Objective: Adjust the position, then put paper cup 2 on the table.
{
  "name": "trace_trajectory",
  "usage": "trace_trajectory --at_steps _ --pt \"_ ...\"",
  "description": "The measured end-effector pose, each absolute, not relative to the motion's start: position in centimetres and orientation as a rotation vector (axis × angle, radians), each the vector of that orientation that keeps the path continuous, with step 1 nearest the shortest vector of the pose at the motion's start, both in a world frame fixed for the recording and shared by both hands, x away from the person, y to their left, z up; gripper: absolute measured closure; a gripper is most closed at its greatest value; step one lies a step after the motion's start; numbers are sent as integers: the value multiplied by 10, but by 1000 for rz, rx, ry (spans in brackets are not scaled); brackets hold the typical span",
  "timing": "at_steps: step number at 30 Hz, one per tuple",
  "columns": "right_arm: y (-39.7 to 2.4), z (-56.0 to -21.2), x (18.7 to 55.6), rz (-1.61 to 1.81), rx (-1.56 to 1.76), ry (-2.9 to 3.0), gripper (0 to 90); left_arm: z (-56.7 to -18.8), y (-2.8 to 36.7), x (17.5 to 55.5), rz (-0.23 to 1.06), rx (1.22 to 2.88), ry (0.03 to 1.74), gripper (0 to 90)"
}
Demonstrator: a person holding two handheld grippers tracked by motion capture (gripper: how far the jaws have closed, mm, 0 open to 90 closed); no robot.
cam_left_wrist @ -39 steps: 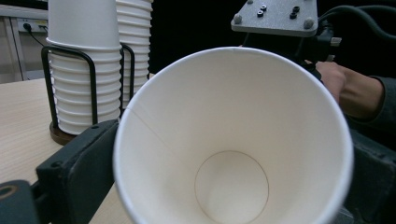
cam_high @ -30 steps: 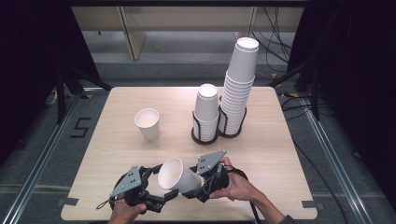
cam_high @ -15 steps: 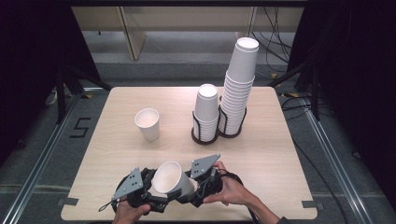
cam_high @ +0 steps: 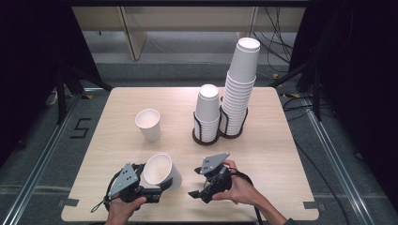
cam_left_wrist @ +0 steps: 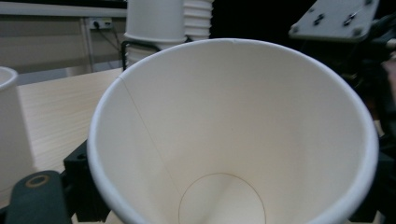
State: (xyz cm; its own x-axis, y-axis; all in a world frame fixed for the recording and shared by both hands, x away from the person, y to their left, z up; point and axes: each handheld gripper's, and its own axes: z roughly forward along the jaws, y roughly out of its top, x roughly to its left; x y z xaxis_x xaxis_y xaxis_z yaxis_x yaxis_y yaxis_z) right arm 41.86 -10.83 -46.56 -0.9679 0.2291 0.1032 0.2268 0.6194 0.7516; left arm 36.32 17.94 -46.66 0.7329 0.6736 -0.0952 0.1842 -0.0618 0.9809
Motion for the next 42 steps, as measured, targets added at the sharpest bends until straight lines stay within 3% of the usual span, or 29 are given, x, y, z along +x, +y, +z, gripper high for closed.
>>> trace_trajectory --at_steps 20,42 --pt "-146 -471 412 1269 512 2752 181 -472 199 376 629 1650 886 127" --pt "-164 -479 399 1238 556 2741 168 -473 215 381 671 1633 970 124"
